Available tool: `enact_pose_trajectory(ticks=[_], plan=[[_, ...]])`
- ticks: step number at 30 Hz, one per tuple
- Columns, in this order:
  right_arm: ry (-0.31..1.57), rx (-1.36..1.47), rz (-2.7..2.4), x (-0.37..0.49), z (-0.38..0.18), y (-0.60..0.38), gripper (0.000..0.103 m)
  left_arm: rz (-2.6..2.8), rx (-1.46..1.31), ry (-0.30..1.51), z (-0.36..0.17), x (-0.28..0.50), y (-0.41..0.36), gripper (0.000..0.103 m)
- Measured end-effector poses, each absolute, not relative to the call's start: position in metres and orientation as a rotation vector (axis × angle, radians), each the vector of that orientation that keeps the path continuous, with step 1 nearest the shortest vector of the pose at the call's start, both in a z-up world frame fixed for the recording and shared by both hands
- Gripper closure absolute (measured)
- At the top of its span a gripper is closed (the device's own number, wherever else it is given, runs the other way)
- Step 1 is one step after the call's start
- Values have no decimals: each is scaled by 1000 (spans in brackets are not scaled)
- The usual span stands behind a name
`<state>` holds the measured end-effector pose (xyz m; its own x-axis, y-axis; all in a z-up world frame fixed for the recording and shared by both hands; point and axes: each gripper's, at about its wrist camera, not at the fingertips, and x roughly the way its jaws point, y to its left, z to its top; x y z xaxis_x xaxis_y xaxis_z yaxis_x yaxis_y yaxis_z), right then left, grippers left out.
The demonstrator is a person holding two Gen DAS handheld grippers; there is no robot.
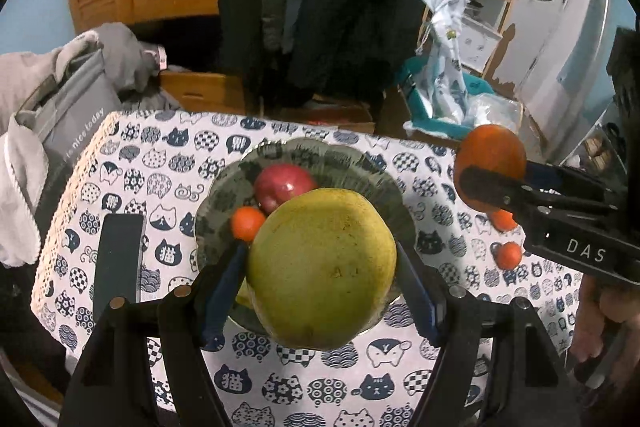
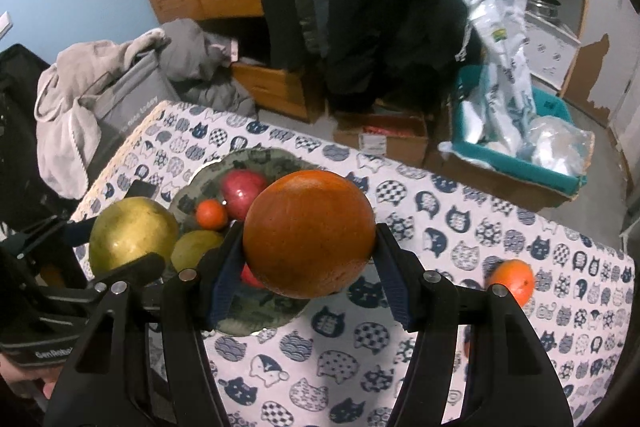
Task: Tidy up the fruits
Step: 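Carry the pomelo with the left tool while the right tool carries the orange toward the bowl, then lower the pomelo into the bowl with the left tool while the right tool lowers the orange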
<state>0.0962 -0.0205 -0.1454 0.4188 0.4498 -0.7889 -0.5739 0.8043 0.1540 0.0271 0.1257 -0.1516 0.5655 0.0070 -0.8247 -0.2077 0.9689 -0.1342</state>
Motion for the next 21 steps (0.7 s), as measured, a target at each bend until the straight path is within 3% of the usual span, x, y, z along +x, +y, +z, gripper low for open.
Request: enact_pose_trajectory(ticks=[21], plan=[[1070,-137,654,112,-196,0,40,122,-280,1166,-225,38,132,27]])
